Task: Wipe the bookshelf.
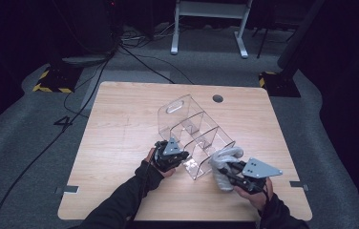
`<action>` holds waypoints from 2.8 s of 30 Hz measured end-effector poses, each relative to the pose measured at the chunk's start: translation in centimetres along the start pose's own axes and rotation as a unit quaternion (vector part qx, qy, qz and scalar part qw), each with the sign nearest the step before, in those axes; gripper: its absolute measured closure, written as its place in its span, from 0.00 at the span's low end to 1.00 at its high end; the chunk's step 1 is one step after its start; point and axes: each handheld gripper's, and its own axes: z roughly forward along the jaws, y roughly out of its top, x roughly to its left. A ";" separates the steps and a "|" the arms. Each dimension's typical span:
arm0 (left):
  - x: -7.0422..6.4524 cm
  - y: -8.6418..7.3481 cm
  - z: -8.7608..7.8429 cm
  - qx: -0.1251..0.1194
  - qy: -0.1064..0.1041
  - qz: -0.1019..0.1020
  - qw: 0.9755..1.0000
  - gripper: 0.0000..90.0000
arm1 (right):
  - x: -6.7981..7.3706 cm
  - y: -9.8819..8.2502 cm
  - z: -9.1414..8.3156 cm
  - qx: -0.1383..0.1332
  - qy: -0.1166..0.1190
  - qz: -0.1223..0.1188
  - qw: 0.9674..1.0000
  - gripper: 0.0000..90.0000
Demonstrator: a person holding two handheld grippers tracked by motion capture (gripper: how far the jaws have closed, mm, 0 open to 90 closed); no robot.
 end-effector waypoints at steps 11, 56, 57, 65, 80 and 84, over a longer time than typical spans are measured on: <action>-0.1 0.0 0.1 -0.003 0.004 -0.001 1.000 0.96 | -3.1 -1.9 0.0 0.035 -0.076 0.018 0.996 0.83; -0.3 -0.2 0.2 -0.008 0.006 -0.002 1.000 0.95 | -4.1 -3.6 0.7 0.098 -0.089 0.029 0.991 0.83; -0.4 -0.1 0.2 -0.008 0.007 0.001 1.000 0.95 | -4.2 -3.4 0.3 0.090 -0.095 0.035 0.991 0.83; -1.0 0.0 0.2 -0.001 0.011 0.005 1.000 0.95 | -3.2 0.4 -2.1 0.005 -0.083 0.032 0.996 0.83; -1.1 0.1 0.3 0.002 0.007 0.000 1.000 0.95 | 5.3 -1.7 4.0 0.099 0.092 -0.084 0.987 0.84; -1.0 0.1 0.3 0.003 0.004 0.001 1.000 0.95 | 4.6 -3.0 4.3 0.120 0.082 -0.096 0.985 0.84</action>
